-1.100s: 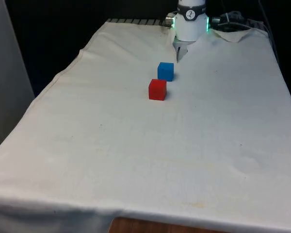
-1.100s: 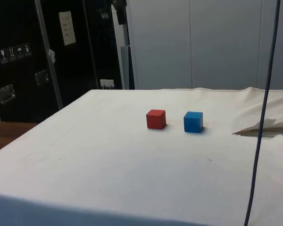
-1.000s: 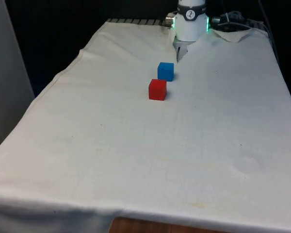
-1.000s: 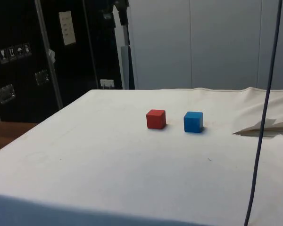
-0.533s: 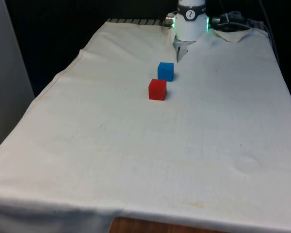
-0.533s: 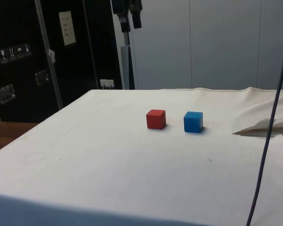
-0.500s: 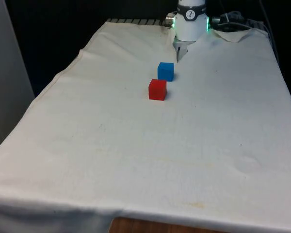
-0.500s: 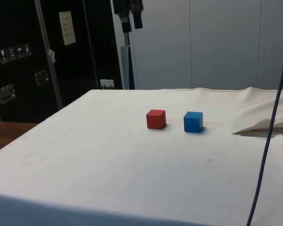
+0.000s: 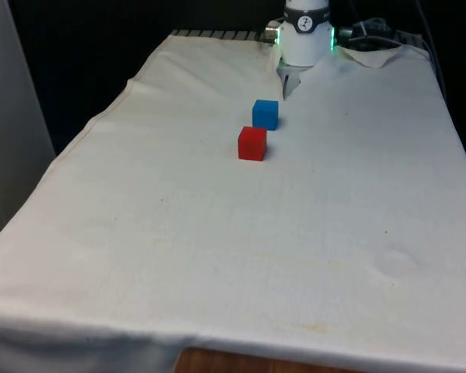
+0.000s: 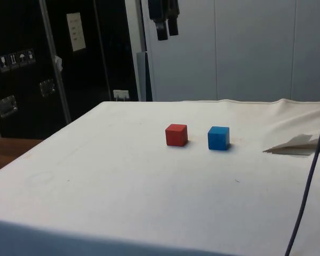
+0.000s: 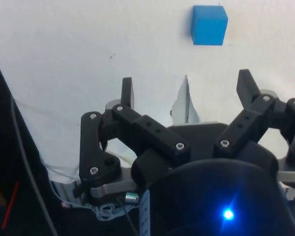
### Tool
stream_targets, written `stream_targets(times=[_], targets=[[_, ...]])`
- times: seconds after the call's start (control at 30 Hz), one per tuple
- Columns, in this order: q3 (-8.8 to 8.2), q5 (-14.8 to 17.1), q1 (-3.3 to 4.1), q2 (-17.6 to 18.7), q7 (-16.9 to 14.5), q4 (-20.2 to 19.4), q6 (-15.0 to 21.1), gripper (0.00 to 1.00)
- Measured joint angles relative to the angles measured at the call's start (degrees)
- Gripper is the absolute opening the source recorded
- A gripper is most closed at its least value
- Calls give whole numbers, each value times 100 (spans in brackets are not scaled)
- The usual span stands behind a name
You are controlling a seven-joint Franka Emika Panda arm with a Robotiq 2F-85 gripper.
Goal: Stack the two cubes.
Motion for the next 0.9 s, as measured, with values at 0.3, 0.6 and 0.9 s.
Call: stream_targets(times=[0.3, 0.6, 0.9], targets=[[0, -34, 0, -430, 0, -602, 281, 100], [6, -103, 0, -802, 0, -1106, 521, 100], [6, -201, 0, -1134, 0, -1558, 716, 100]])
